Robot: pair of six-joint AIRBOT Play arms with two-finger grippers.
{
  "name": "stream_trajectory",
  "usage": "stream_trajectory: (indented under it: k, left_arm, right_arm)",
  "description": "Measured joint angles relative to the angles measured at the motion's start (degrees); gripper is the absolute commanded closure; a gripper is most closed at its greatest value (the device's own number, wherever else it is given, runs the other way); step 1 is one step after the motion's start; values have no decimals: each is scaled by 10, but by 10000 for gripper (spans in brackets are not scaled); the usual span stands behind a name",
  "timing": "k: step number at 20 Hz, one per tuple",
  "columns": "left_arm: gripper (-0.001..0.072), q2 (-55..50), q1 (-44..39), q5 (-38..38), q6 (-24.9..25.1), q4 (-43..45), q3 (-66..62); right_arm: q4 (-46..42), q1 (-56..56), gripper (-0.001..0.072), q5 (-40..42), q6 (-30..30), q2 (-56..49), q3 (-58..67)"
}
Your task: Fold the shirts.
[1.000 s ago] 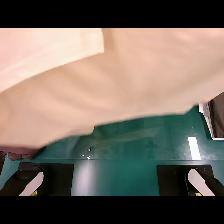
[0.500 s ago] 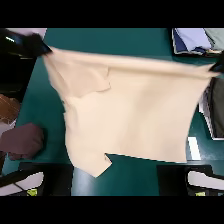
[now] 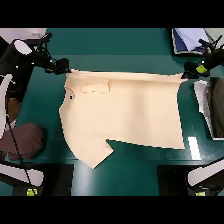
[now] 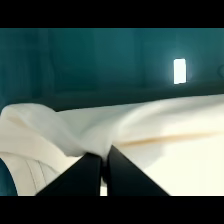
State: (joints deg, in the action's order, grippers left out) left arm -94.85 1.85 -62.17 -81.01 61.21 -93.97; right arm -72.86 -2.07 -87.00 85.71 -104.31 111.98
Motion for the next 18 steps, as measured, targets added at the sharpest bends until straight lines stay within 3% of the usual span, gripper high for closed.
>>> stream_trajectory:
  k: [3,8,9,10,11,12,13,18]
  left_arm:
    - [685,-7,2,-55,3,10,-16]
    - [681,-10,-5,-140,1,58,18]
    - [635,-11,-7,-146,-2,63,33]
    - [368,-11,-8,-151,-5,65,49]
    - [198,-11,-8,-152,-8,72,65]
    - [208,-11,-8,-152,-12,74,80]
    - [207,-11,-8,-152,-12,75,91]
    - [207,55,-10,-151,-21,101,139]
  right_arm:
    - [-5,0,695,1,-15,13,-4]
    - [-8,1,693,24,-25,82,-137]
    - [-8,1,693,31,-26,93,-167]
    - [-8,2,684,39,-27,103,-197]
    - [-10,3,532,46,-27,110,-222]
    - [-9,3,319,53,-27,115,-246]
    - [-9,3,292,57,-28,118,-263]
    - [7,-1,293,56,-32,159,-316]
